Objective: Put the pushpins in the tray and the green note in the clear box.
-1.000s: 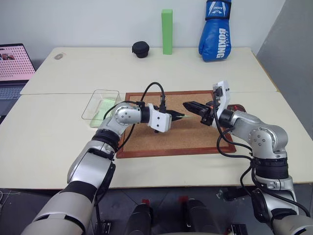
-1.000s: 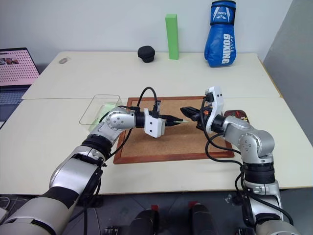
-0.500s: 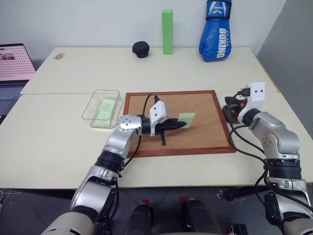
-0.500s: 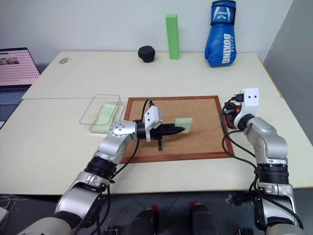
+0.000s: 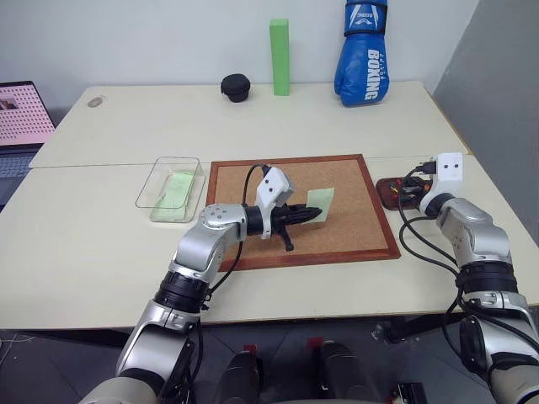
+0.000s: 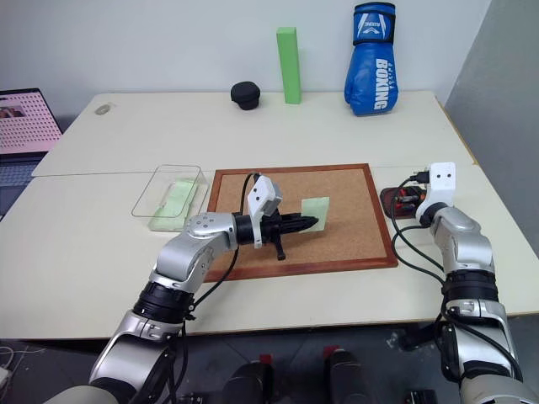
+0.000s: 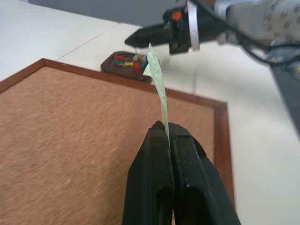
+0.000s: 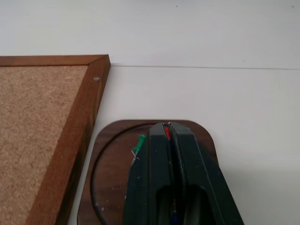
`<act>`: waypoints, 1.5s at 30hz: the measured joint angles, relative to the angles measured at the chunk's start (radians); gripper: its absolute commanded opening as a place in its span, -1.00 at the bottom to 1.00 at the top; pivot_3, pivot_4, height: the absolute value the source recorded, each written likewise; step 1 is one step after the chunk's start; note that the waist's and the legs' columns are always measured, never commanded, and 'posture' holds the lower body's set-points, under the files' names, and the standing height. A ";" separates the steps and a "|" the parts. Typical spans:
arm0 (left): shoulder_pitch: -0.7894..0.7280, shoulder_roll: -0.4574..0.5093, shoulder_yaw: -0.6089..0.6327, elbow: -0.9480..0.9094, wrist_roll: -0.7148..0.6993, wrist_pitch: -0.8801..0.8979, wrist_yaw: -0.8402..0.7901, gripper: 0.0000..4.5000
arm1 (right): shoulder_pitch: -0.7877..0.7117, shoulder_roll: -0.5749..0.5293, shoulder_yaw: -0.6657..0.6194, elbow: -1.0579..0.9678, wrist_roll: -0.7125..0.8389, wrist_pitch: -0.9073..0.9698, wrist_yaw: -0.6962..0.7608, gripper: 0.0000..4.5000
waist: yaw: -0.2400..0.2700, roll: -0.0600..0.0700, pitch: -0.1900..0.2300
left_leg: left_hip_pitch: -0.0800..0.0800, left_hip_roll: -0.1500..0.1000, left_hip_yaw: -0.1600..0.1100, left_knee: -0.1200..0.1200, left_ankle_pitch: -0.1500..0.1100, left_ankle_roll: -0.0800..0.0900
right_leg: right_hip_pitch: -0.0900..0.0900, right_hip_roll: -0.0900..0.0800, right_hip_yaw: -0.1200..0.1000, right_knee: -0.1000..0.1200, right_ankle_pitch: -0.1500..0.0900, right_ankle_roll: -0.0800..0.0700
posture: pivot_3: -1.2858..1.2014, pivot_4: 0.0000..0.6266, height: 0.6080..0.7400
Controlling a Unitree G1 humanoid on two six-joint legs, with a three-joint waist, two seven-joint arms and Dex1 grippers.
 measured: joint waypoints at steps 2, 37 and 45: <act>0.010 0.000 -0.003 0.000 0.002 -0.002 0.000 -1.00 | 0.000 0.006 -0.003 0.010 0.000 -0.003 0.001 -0.64 | 0.001 0.000 0.000 | -0.001 0.000 0.000 0.000 0.000 0.000 | 0.000 0.000 0.000 -0.001 0.000 0.000 | 0.03 -0.52 1.00; 0.010 0.002 -0.007 -0.001 0.004 -0.008 -0.009 -1.00 | 0.065 0.001 0.008 -0.062 -0.059 -0.091 0.094 0.99 | 0.001 0.000 0.000 | -0.001 0.000 0.000 0.000 0.000 0.000 | 0.000 -0.001 0.000 0.000 0.000 0.000 | 0.03 -0.52 1.00; 0.022 0.039 0.135 -0.038 -0.001 0.026 0.147 -1.00 | 0.241 -0.057 0.077 -0.561 0.052 0.022 0.295 0.99 | -0.002 0.000 0.000 | 0.000 0.000 -0.001 0.001 0.000 0.000 | 0.000 0.000 -0.001 0.001 -0.002 0.004 | 0.03 -0.52 1.00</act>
